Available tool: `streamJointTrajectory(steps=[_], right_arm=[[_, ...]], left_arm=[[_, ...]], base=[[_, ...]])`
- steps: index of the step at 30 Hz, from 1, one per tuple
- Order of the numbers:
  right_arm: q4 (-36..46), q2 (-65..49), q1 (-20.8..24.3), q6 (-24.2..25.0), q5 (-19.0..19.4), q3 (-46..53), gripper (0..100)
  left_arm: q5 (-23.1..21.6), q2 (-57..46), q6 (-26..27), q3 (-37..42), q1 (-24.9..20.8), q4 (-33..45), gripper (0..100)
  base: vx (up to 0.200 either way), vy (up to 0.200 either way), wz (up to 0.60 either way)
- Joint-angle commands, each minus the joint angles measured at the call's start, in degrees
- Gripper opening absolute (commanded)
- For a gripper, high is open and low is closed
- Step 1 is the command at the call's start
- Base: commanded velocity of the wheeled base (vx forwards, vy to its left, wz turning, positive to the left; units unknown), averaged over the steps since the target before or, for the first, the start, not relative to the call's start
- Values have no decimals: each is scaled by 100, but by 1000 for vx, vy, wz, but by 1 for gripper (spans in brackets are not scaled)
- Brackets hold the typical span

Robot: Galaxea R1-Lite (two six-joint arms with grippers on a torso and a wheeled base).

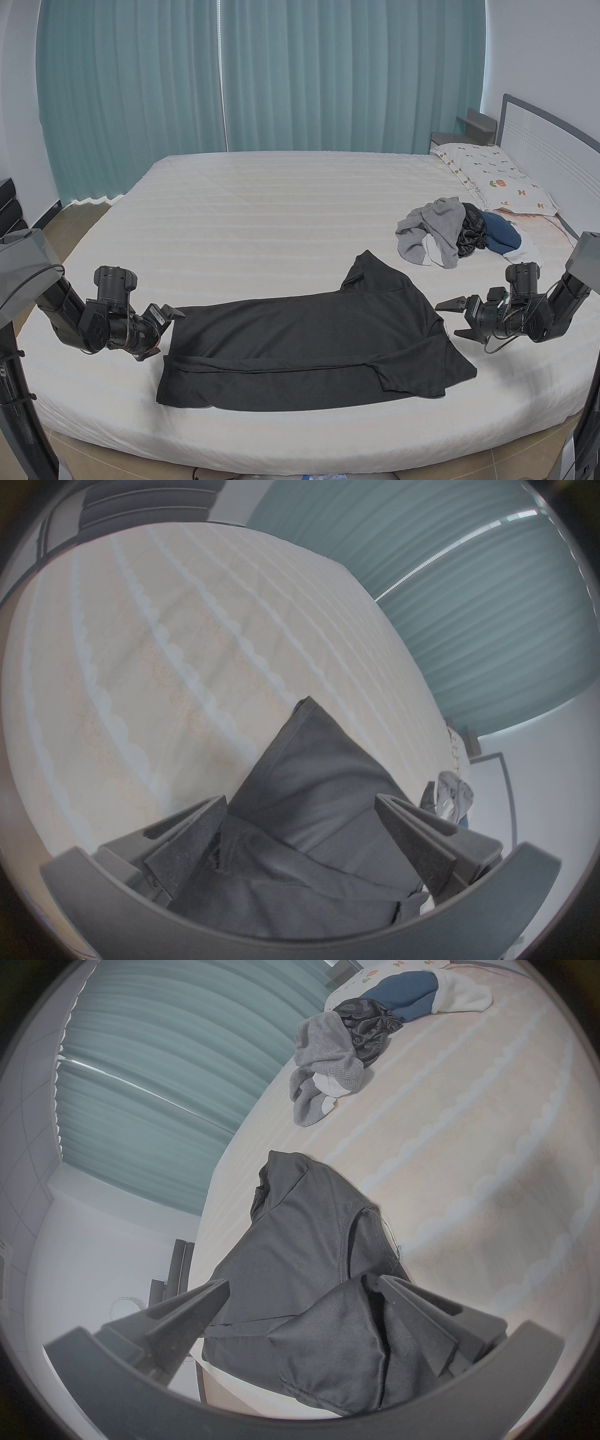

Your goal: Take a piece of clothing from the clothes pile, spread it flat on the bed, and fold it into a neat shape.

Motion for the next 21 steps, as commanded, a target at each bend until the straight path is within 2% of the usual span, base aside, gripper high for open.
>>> streamJointTrajectory(steps=[1,16,17,21], right_arm=[[-32,0,-7,0,3,45,100],[-32,0,1,9,12,150,100],[-32,9,1,9,12,150,100],[-32,18,1,9,12,142,100]], left_arm=[[-1,-128,107,298,-4,43,100],[-45,206,63,280,-232,26,100],[-19,259,63,228,-232,26,0],[-1,321,45,104,-232,43,0]], base=[[0,0,0],[0,0,0],[0,0,0],[0,0,0]])
